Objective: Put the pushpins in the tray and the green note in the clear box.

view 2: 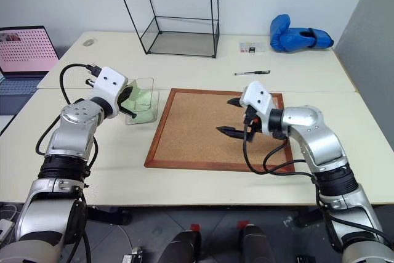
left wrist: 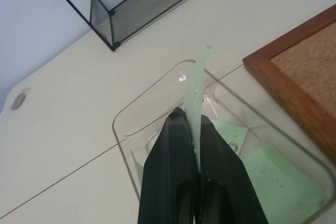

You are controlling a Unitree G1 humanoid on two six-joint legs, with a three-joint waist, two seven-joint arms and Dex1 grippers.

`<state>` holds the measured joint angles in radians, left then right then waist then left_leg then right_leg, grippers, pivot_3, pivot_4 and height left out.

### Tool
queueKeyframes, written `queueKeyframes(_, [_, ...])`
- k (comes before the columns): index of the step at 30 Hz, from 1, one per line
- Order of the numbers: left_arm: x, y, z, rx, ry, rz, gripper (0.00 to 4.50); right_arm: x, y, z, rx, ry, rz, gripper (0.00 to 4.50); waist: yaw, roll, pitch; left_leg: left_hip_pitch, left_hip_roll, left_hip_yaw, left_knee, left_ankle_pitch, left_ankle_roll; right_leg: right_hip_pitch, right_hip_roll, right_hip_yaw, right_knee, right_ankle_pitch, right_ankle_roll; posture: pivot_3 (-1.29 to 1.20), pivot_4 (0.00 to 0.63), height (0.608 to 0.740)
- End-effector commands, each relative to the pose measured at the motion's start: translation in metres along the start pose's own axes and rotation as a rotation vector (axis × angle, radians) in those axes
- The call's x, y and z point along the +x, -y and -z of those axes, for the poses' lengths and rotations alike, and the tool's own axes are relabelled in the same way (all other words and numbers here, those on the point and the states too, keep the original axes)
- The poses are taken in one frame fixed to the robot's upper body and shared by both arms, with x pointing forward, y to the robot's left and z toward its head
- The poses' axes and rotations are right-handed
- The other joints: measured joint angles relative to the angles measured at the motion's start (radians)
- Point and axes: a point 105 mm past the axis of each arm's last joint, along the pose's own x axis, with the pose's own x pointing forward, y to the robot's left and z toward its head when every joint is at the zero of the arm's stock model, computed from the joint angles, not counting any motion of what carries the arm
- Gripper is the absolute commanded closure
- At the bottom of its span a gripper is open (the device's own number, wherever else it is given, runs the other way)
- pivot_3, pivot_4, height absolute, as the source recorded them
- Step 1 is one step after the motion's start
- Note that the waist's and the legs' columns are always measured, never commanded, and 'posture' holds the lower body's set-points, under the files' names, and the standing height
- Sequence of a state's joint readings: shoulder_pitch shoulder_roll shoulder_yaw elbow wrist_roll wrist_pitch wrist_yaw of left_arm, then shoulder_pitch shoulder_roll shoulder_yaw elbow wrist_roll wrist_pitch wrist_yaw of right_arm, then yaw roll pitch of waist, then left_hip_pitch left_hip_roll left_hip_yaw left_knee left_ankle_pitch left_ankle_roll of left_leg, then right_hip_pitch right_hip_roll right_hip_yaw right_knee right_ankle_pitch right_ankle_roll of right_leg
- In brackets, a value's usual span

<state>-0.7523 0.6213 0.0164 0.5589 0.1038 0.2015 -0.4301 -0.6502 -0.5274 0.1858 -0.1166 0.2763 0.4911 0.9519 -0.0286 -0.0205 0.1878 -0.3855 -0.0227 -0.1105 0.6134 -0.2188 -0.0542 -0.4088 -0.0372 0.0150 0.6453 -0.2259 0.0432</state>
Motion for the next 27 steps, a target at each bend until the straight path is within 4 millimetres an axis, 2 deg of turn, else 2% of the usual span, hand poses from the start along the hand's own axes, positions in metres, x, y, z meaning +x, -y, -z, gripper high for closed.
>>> queueKeyframes(1, [0.003, -0.013, -0.016, 0.037, 0.053, -0.043, 4.5, 0.003, -0.002, -0.018, -0.046, 0.043, -0.006, 0.11, 0.0, 0.0, 0.0, 0.0, 0.0, 0.0, 0.0, 0.0, 0.0, 0.0, 0.0, 0.0, 0.0, 0.0, 0.0, 0.0, 0.15, 0.74])
queueKeyframes(3, [0.005, -0.012, -0.016, 0.032, 0.048, -0.047, 4.5, 0.003, -0.003, -0.018, -0.043, 0.043, -0.007, 0.11, -0.001, 0.0, 0.0, 0.0, 0.0, 0.0, 0.0, 0.0, 0.0, 0.0, 0.0, 0.0, 0.0, 0.0, 0.0, 0.0, 0.15, 0.74])
queueKeyframes(4, [0.006, -0.012, -0.016, 0.032, 0.045, -0.048, 4.14, 0.003, -0.003, -0.018, -0.042, 0.042, -0.007, 0.08, -0.002, 0.0, 0.0, 0.0, 0.0, 0.0, 0.0, 0.0, 0.0, 0.0, 0.0, 0.0, 0.0, 0.0, 0.0, 0.0, 0.15, 0.74])
queueKeyframes(6, [0.007, -0.012, -0.016, 0.032, 0.044, -0.048, 3.9, 0.003, -0.004, -0.018, -0.039, 0.04, -0.006, 0.08, -0.002, 0.0, 0.0, 0.0, 0.0, 0.0, 0.0, 0.0, 0.0, 0.0, 0.0, 0.0, 0.0, 0.0, 0.0, 0.0, 0.15, 0.74])
queueKeyframes(14, [0.008, -0.011, -0.019, 0.019, 0.055, -0.049, 2.31, 0.003, -0.003, -0.018, -0.033, 0.039, 0.003, 0.08, -0.003, 0.0, 0.0, 0.0, 0.0, 0.0, 0.0, 0.0, 0.0, 0.0, 0.0, 0.0, 0.001, 0.0, 0.0, 0.0, 0.15, 0.74])
queueKeyframes(17, [0.006, -0.017, -0.03, 0.006, 0.094, -0.079, 1.75, 0.002, -0.001, -0.019, -0.036, 0.042, 0.017, 0.08, -0.003, 0.0, 0.0, 0.0, 0.0, 0.0, 0.0, 0.0, 0.0, 0.0, 0.0, 0.0, 0.001, 0.0, 0.0, 0.0, 0.15, 0.74])
queueKeyframes(19, [0.003, -0.019, -0.048, -0.057, 0.171, -0.072, 1.41, 0.0, 0.001, -0.02, -0.033, 0.047, 0.033, 0.08, -0.003, 0.0, 0.0, 0.0, 0.0, 0.0, 0.0, 0.0, 0.0, 0.0, 0.0, 0.0, 0.001, 0.0, 0.0, 0.0, 0.15, 0.74])
queueKeyframes(20, [0.0, -0.017, -0.058, -0.097, 0.216, -0.05, 1.41, -0.002, 0.003, -0.02, -0.031, 0.05, 0.043, 0.08, -0.003, 0.0, 0.0, 0.0, 0.0, 0.0, 0.0, 0.0, 0.0, -0.001, 0.0, 0.0, 0.001, 0.0, 0.0, 0.0, 0.15, 0.74])
queueKeyframes(23, [-0.007, -0.005, -0.078, -0.166, 0.291, 0.029, 1.41, -0.008, 0.008, -0.02, -0.017, 0.072, 0.102, 0.08, -0.001, 0.0, 0.0, -0.001, 0.0, 0.0, 0.0, 0.0, 0.0, -0.001, 0.0, 0.0, 0.0, 0.0, 0.0, 0.0, 0.15, 0.74])
queueKeyframes(27, [-0.031, 0.04, -0.102, -0.161, 0.423, 0.216, 1.41, -0.024, 0.027, -0.015, -0.014, 0.128, 0.33, 0.08, -0.002, 0.0, 0.0, -0.001, 0.0, 0.0, 0.0, 0.0, 0.0, -0.001, -0.001, 0.0, 0.0, 0.0, 0.0, 0.0, 0.15, 0.74])
